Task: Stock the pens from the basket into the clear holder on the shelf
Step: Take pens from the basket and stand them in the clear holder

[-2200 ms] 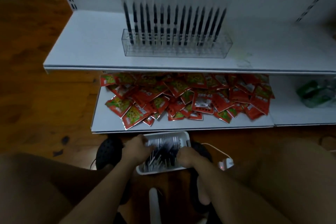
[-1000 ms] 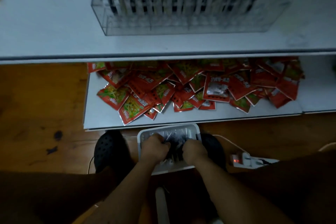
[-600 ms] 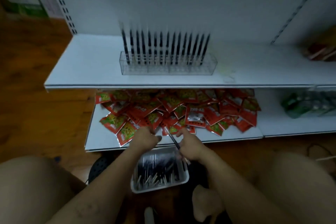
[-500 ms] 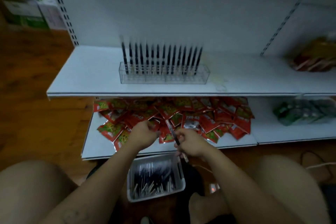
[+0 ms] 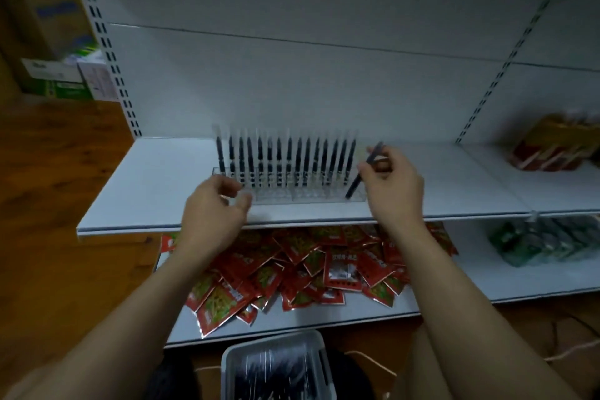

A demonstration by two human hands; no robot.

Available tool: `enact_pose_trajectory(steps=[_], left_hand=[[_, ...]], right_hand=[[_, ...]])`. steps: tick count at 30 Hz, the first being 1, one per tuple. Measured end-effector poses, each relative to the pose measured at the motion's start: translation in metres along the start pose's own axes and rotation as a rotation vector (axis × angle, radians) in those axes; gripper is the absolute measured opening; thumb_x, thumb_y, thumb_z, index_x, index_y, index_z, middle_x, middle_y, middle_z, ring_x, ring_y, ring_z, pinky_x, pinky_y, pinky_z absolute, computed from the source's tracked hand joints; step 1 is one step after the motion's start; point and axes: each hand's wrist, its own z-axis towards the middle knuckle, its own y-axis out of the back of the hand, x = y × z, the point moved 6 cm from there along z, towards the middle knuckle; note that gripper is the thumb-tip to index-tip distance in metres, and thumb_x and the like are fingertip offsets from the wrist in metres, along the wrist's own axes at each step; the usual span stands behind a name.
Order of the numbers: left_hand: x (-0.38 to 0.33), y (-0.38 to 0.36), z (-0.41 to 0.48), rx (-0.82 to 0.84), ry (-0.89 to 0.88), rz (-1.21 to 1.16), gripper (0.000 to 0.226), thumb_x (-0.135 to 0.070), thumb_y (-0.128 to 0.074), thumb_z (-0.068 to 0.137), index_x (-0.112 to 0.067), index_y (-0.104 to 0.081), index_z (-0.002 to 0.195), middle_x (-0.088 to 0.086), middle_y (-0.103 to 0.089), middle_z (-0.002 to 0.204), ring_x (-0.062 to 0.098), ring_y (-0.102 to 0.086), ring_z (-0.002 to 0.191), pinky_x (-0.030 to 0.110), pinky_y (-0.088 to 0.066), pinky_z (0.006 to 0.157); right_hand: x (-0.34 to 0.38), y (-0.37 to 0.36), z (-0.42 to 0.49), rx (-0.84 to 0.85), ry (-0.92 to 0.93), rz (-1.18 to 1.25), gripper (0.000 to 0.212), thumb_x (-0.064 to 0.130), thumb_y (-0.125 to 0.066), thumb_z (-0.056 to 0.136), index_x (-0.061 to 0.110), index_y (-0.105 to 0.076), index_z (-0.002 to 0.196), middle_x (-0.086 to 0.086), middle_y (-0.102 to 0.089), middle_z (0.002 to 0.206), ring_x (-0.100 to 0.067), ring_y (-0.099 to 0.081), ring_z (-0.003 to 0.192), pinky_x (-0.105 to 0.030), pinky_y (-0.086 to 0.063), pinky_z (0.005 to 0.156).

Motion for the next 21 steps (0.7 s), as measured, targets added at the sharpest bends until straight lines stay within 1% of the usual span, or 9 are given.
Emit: enact_pose_trajectory(steps=[1,4,7,8,12,14,16,19,21], left_hand=[[0.004,0.006,0.008,-0.057,0.0,0.014,0.023,-0.038,-0.065,0.087,-0.02,-0.059,0.101,-0.002,-0.064,0.099,0.018,-0.06,0.087,0.032,-0.049,0.075],[0.019,0.014,0.031,-0.19,0.053,0.123,0.049,-0.05,-0.064,0.084,-0.013,-0.056,0.115,0.007,-0.059,0.113,0.026,-0.056,0.104,0.039,-0.048,0.084],[0.028,0.005,0.049,-0.165,0.147,0.233,0.073,-0.058,-0.065,0.079,-0.008,-0.048,0.129,0.016,-0.047,0.131,0.034,-0.042,0.123,0.048,-0.041,0.096],[0.029,0.0,0.054,-0.131,0.171,0.243,0.079,-0.06,-0.066,0.078,-0.008,-0.044,0.133,0.017,-0.043,0.136,0.035,-0.039,0.127,0.049,-0.039,0.098],[0.037,-0.019,0.071,-0.019,0.233,0.146,0.091,-0.064,-0.064,0.076,-0.007,-0.036,0.141,0.016,-0.04,0.144,0.034,-0.037,0.133,0.048,-0.038,0.102],[0.042,-0.026,0.075,0.005,0.245,0.111,0.092,-0.066,-0.065,0.075,-0.008,-0.037,0.14,0.014,-0.043,0.142,0.033,-0.042,0.13,0.048,-0.042,0.102],[0.045,-0.031,0.079,0.019,0.251,0.102,0.088,-0.064,-0.068,0.074,-0.01,-0.04,0.137,0.012,-0.049,0.137,0.031,-0.047,0.124,0.047,-0.045,0.097],[0.048,-0.034,0.085,0.032,0.263,0.085,0.076,-0.057,-0.072,0.074,-0.013,-0.047,0.13,0.009,-0.059,0.124,0.029,-0.056,0.109,0.038,-0.046,0.083],[0.048,-0.036,0.088,0.039,0.261,0.08,0.072,-0.056,-0.073,0.074,-0.014,-0.049,0.127,0.009,-0.06,0.121,0.028,-0.058,0.105,0.037,-0.045,0.08]], right_hand=[[-0.003,0.007,0.01,-0.069,0.019,-0.005,0.012,0.018,-0.063,0.092,0.015,-0.062,0.103,0.014,-0.058,0.078,-0.007,-0.057,0.072,-0.007,-0.043,0.064],[-0.016,0.014,0.037,-0.206,0.056,0.017,0.011,0.017,-0.061,0.093,0.012,-0.062,0.102,0.015,-0.057,0.078,-0.008,-0.057,0.075,-0.012,-0.043,0.07],[-0.027,0.007,0.059,-0.237,0.082,0.025,0.007,0.021,-0.057,0.096,0.016,-0.06,0.097,0.011,-0.058,0.077,-0.006,-0.055,0.072,-0.009,-0.043,0.065],[-0.029,0.004,0.065,-0.234,0.1,0.029,0.006,0.023,-0.056,0.097,0.018,-0.058,0.095,0.01,-0.058,0.075,-0.007,-0.055,0.07,-0.012,-0.044,0.064],[-0.044,-0.008,0.085,-0.193,0.085,0.038,0.007,0.028,-0.055,0.097,0.023,-0.058,0.094,0.01,-0.059,0.073,-0.022,-0.065,0.074,-0.042,-0.057,0.072],[-0.055,-0.013,0.092,-0.144,0.055,0.037,0.008,0.029,-0.056,0.096,0.023,-0.059,0.092,0.009,-0.062,0.076,-0.022,-0.067,0.079,-0.045,-0.057,0.075],[-0.064,-0.018,0.097,-0.058,0.054,-0.006,0.01,0.029,-0.056,0.096,0.021,-0.061,0.093,0.004,-0.065,0.079,-0.021,-0.067,0.081,-0.038,-0.057,0.077],[-0.074,-0.027,0.098,0.065,0.064,-0.112,0.016,0.03,-0.056,0.097,0.017,-0.065,0.099,0.002,-0.065,0.087,-0.014,-0.061,0.082,-0.004,-0.041,0.064],[-0.077,-0.028,0.097,0.099,0.078,-0.164,0.023,0.03,-0.054,0.098,0.012,-0.067,0.101,0.002,-0.064,0.089,-0.01,-0.057,0.082,0.001,-0.034,0.059]])
